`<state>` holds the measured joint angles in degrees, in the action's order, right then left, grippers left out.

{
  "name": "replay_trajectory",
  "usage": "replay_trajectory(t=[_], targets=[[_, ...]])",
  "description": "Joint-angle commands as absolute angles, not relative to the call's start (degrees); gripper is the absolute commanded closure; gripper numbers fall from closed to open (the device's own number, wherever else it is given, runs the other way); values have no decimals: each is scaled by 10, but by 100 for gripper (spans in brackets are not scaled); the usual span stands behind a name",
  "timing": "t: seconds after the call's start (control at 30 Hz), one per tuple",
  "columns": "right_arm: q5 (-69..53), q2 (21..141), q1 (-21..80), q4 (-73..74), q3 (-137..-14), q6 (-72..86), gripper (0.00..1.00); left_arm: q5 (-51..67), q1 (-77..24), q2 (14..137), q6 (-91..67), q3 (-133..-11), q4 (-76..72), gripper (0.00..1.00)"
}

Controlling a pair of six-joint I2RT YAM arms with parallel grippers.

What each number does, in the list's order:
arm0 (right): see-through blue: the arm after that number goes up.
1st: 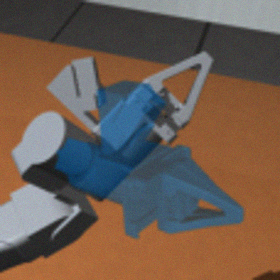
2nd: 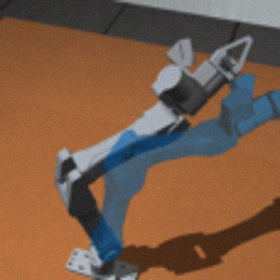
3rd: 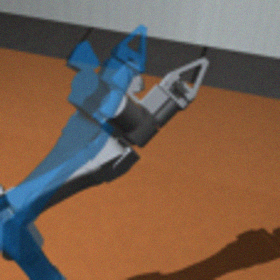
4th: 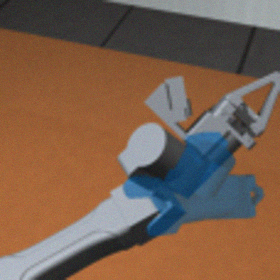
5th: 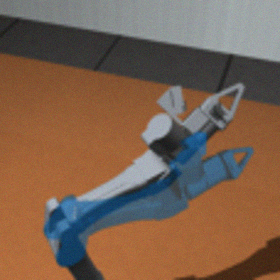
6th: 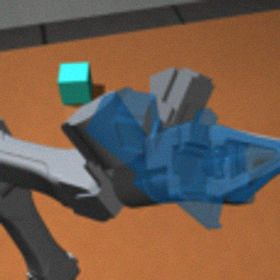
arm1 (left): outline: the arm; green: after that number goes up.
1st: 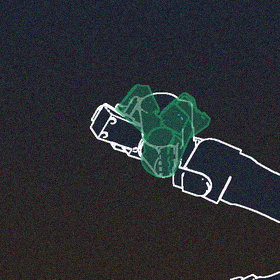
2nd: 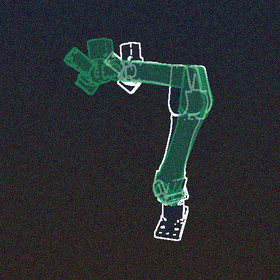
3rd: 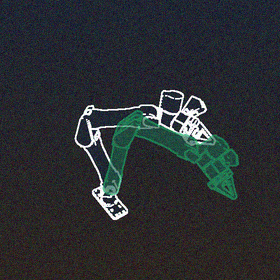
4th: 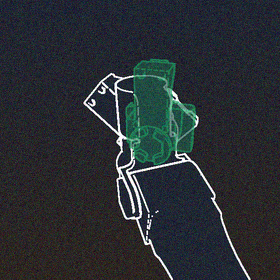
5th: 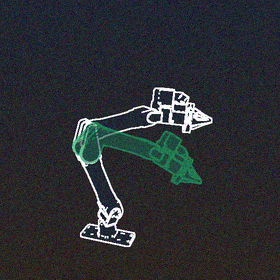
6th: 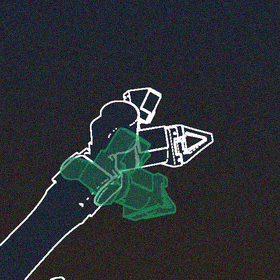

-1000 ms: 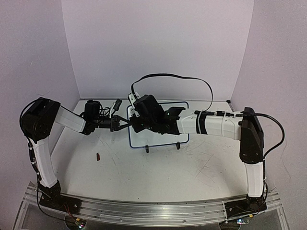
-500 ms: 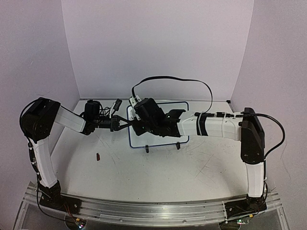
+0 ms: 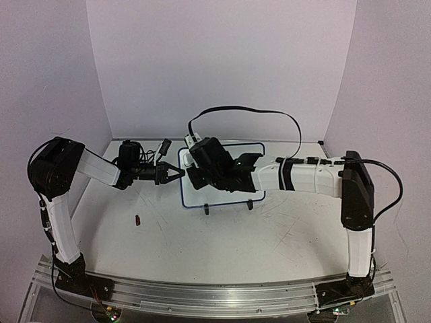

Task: Write a sentence on the whiteboard

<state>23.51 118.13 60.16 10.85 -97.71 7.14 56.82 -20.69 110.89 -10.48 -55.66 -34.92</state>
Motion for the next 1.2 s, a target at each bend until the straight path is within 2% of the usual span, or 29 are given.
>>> replay_trajectory(t=[0.0,0.3,1.17], targets=[[272,1151,592,108,-981,74,100,524,-204,1089,-83,-554,-341,100],[220,1103,592,42,-924,68,100,523,-204,1091,-83,-555,-341,100],[212,1150,578,48,-968,75,100,526,-203,1091,-81,-556,-339,100]])
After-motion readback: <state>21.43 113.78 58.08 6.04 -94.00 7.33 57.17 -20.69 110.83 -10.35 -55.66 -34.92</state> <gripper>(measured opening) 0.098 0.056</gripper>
